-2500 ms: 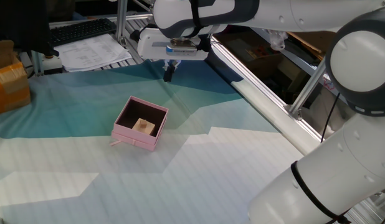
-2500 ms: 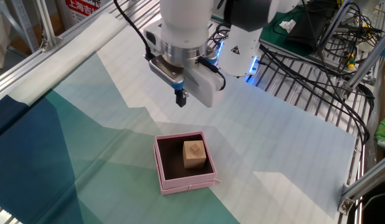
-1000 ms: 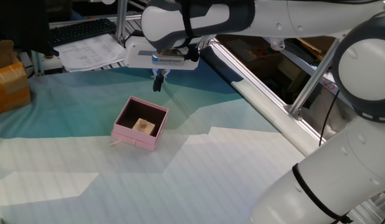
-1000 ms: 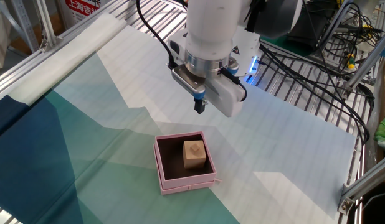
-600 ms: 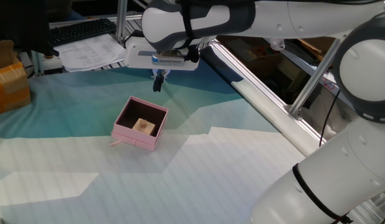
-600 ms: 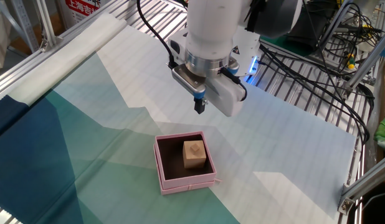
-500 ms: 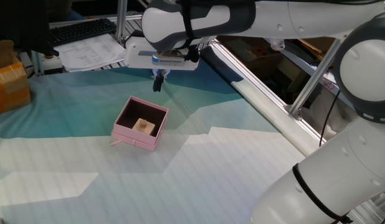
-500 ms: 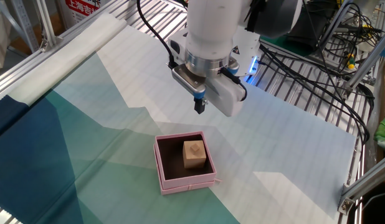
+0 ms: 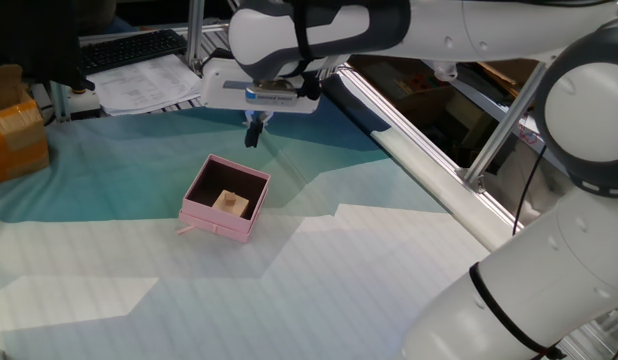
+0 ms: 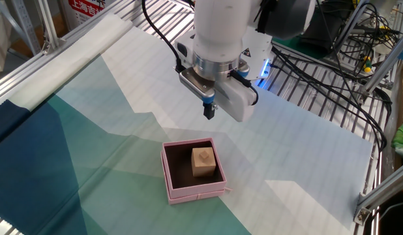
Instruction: Take everything out of the gift box
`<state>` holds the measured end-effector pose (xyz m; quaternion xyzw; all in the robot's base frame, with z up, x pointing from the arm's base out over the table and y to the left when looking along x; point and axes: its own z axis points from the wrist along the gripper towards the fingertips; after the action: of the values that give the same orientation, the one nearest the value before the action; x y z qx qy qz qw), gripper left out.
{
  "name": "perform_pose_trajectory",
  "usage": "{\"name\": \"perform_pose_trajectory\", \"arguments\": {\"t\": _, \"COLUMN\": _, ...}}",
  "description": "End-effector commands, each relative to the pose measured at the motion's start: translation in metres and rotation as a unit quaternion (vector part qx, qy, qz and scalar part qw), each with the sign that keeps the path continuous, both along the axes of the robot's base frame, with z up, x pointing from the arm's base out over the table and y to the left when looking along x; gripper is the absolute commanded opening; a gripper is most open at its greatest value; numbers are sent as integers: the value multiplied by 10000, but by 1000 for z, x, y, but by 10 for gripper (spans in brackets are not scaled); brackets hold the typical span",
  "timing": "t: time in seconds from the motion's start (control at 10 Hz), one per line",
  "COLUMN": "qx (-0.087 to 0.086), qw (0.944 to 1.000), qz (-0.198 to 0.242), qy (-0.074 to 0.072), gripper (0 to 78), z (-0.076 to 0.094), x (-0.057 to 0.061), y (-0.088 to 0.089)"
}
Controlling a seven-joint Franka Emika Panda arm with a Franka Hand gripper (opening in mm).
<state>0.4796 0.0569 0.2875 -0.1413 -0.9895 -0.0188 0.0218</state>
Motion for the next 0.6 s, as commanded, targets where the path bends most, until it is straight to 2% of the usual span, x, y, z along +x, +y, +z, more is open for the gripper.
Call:
{"name": "perform_pose_trajectory", "arguments": {"t": 0.1, "qx": 145, "qw": 9999, "qz": 24, "qy": -43, "gripper": 0, "z": -4, "x": 2, "y": 4}}
{"name": "perform_pose_trajectory", "arguments": {"t": 0.4, "qx": 112, "qw": 9999, "qz": 69, "qy": -54, "gripper": 0, "z": -15, "x": 5, "y": 11}}
{"name": "perform_pose_trajectory", "arguments": {"t": 0.6, "qx": 110, "qw": 9999, "qz": 45, "qy": -101, "gripper": 0, "z": -28, "x": 6, "y": 18}}
